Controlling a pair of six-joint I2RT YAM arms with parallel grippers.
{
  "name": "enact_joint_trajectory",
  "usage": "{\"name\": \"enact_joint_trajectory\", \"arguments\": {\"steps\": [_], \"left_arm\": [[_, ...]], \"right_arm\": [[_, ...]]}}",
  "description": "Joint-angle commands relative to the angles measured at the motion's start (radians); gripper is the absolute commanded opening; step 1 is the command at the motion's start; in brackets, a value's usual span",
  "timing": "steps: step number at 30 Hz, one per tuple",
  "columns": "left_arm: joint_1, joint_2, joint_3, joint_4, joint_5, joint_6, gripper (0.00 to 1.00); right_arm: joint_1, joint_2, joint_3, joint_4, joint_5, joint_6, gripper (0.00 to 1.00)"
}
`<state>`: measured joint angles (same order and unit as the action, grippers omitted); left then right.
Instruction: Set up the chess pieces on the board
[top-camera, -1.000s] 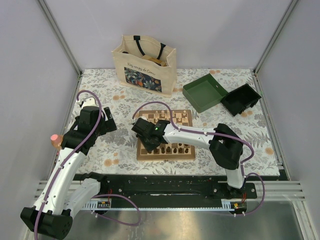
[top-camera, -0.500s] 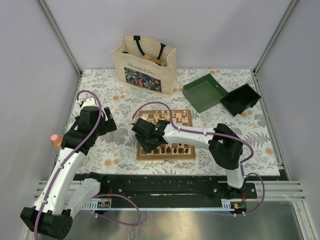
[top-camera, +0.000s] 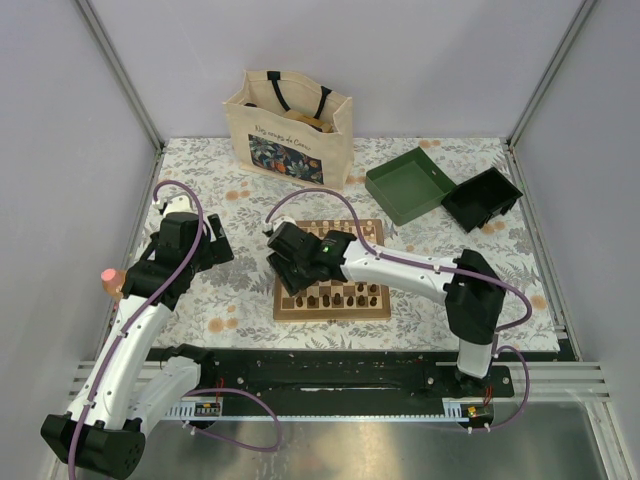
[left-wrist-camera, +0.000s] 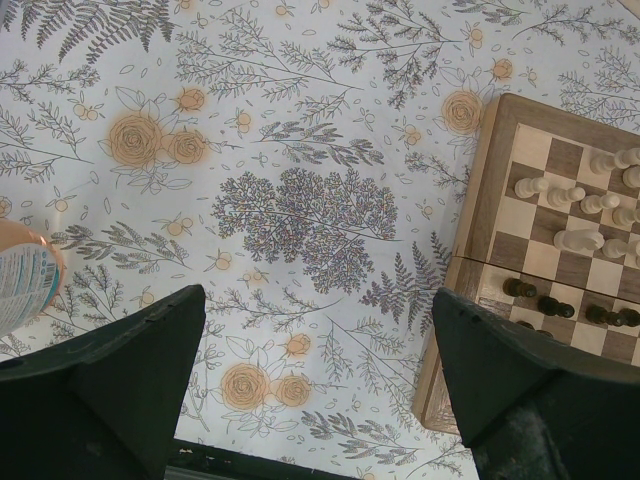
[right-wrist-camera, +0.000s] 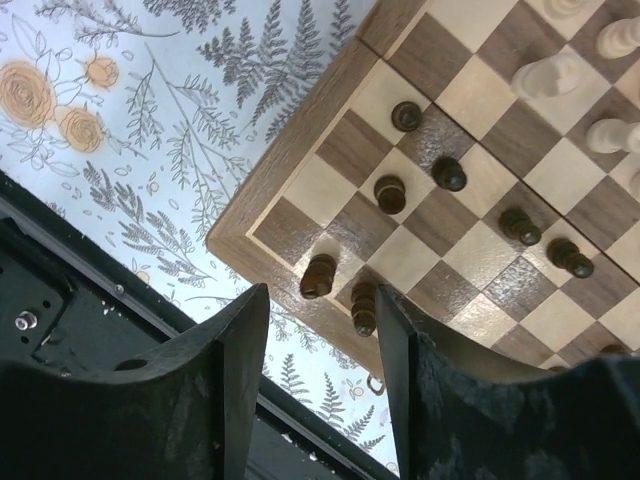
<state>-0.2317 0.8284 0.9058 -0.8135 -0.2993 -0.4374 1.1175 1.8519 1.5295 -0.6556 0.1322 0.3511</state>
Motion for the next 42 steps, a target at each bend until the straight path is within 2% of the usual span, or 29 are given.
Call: {"name": "enact_joint_trajectory", "arguments": {"steps": [1,16,30,42], "left_arm": [[0.005,-0.011,-0.007,0.040,0.008,0.009,0.99],[0.005,-0.015,-0.008,0.043,0.014,0.009,0.99],[0.009,-0.014,-0.010,0.045,0.015,0.011,0.99],[0.014,-0.011,-0.008,0.043,0.019,0.009,0.99]], "right_arm": [[-0.036,-0.013,0.035,-0.002,0.038,-0.011,0.56],[-0.076,0.125,0.103,0.001,0.040,0.035,0.54],[-0.107,0.159,0.112,0.008,0.012,0.014,0.46],[-0.107,0.188,0.126,0.017,-0.016,0.012,0.45]]}}
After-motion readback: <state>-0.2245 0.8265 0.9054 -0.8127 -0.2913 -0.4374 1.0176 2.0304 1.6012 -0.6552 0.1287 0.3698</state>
